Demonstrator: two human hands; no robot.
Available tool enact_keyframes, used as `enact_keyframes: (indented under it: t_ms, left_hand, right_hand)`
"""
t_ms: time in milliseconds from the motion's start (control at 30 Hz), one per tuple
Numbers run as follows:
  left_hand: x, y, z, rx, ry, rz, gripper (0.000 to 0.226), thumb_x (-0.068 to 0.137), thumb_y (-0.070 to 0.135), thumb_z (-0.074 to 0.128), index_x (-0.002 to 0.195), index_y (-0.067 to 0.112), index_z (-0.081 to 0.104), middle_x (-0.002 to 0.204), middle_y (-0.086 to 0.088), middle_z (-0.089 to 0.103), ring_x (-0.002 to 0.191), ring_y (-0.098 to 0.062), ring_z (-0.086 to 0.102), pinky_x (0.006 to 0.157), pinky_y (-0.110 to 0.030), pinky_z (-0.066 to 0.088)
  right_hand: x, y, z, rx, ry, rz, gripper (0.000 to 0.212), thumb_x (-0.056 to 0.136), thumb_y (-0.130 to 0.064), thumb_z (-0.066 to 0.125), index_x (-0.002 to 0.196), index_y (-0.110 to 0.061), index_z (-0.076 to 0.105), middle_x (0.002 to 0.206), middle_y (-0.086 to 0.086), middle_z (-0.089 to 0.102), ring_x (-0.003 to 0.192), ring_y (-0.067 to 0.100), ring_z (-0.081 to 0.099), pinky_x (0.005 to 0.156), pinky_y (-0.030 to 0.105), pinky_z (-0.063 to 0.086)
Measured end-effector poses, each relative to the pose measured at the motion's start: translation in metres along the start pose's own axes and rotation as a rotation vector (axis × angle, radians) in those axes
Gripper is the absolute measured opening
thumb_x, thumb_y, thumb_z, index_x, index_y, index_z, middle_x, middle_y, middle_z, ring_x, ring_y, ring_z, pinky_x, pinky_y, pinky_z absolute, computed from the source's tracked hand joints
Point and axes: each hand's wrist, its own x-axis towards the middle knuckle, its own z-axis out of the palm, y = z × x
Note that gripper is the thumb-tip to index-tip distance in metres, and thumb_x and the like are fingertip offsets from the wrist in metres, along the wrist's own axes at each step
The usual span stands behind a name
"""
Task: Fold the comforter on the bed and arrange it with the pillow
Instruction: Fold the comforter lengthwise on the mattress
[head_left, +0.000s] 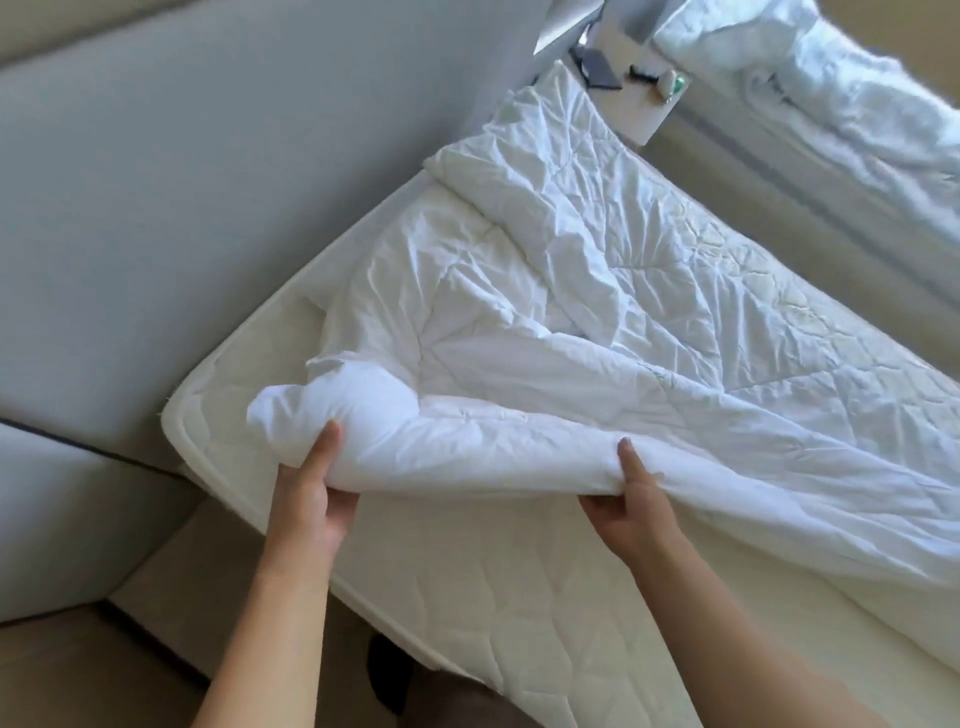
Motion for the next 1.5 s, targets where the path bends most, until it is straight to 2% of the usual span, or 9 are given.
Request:
enact_keyframes:
  t_ms: [100,267,367,800,1100,1233,1367,1433,1500]
  left_hand:
    - [0.007,0.029,0.051,-0.025,-0.196,0.062,0.053,0.096,0.023,0.059,0.146,0.014,0.047,0.144,-0.015,0.056,0.132,-0.034,0.054,0.103,-0.050,0.049]
    - [0.000,0.095,0.157,-0.048,-0.498,0.235,0.086,0.077,0.032,0.081,0.150,0.010,0.040,0.147,-0.018,0.050,0.135,-0.035,0.050,0.108,-0.051,0.045]
    - [-0.004,0.122,0.217,-0.005,-0.562,0.314,0.068,0.079,0.026,0.081,0.139,0.014,0.052,0.135,-0.019,0.056,0.134,-0.040,0.049,0.107,-0.056,0.044]
    - [0.100,0.088,0.410,0.406,-0.393,0.481,0.066,0.077,0.023,0.075,0.139,0.014,0.052,0.129,-0.011,0.067,0.115,-0.024,0.068,0.083,-0.040,0.059]
    - [0.336,0.020,0.577,0.540,-0.104,0.531,0.037,0.078,0.037,0.076,0.110,0.037,0.057,0.124,0.007,0.066,0.115,-0.015,0.064,0.104,-0.046,0.050]
    - [0.430,-0.022,0.586,0.664,-0.090,0.450,0.051,0.089,0.035,0.071,0.132,0.020,0.048,0.129,-0.004,0.065,0.104,-0.019,0.068,0.077,-0.031,0.048]
    - [0.497,-0.071,0.565,1.146,-0.162,0.396,0.070,0.088,0.035,0.073,0.145,0.015,0.037,0.132,-0.008,0.055,0.115,-0.021,0.056,0.091,-0.030,0.041]
    - [0.521,-0.091,0.539,1.691,-0.200,0.417,0.080,0.081,0.057,0.068,0.148,0.024,0.037,0.148,-0.005,0.043,0.134,-0.022,0.043,0.106,-0.038,0.037]
    - [0.533,-0.106,0.515,2.301,-0.170,0.495,0.081,0.084,0.073,0.049,0.153,0.037,0.025,0.164,0.001,0.019,0.150,-0.020,0.019,0.118,-0.052,0.017]
  right_hand:
    - [-0.022,-0.042,0.017,0.052,-0.064,-0.110,0.062,0.065,-0.029,0.084,0.122,-0.016,0.065,0.115,0.007,0.074,0.107,0.025,0.071,0.088,0.043,0.059]
    - [-0.059,-0.110,0.039,0.106,-0.223,-0.269,0.023,0.091,-0.028,0.066,0.113,-0.022,0.065,0.105,0.003,0.077,0.110,0.025,0.067,0.098,0.050,0.051]
    - [-0.068,-0.156,0.055,0.125,-0.313,-0.356,0.027,0.091,-0.032,0.066,0.117,-0.023,0.064,0.122,0.004,0.070,0.116,0.025,0.065,0.102,0.052,0.048]
    - [0.105,-0.309,0.120,0.175,-0.348,-0.361,0.037,0.091,-0.038,0.068,0.123,-0.019,0.064,0.120,0.005,0.073,0.117,0.024,0.065,0.106,0.050,0.047]
    - [0.326,-0.441,0.211,-0.023,-0.248,-0.323,0.020,0.092,-0.036,0.069,0.106,-0.022,0.064,0.115,0.002,0.068,0.107,0.022,0.065,0.102,0.043,0.047]
    - [0.425,-0.439,0.237,-0.094,-0.216,-0.253,0.027,0.090,-0.040,0.069,0.107,-0.022,0.061,0.109,0.000,0.066,0.103,0.021,0.063,0.097,0.043,0.048]
    - [0.509,-0.399,0.239,-0.432,-0.196,-0.340,0.029,0.090,-0.048,0.065,0.098,-0.022,0.058,0.094,0.005,0.061,0.080,0.021,0.060,0.069,0.033,0.044]
    - [0.542,-0.370,0.229,-0.915,-0.131,-0.551,0.051,0.085,-0.056,0.064,0.119,-0.019,0.060,0.125,0.013,0.060,0.114,0.030,0.060,0.089,0.036,0.044]
    - [0.559,-0.344,0.220,-1.354,-0.042,-0.776,0.083,0.087,-0.067,0.049,0.152,-0.018,0.035,0.157,0.008,0.035,0.146,0.024,0.031,0.116,0.038,0.026]
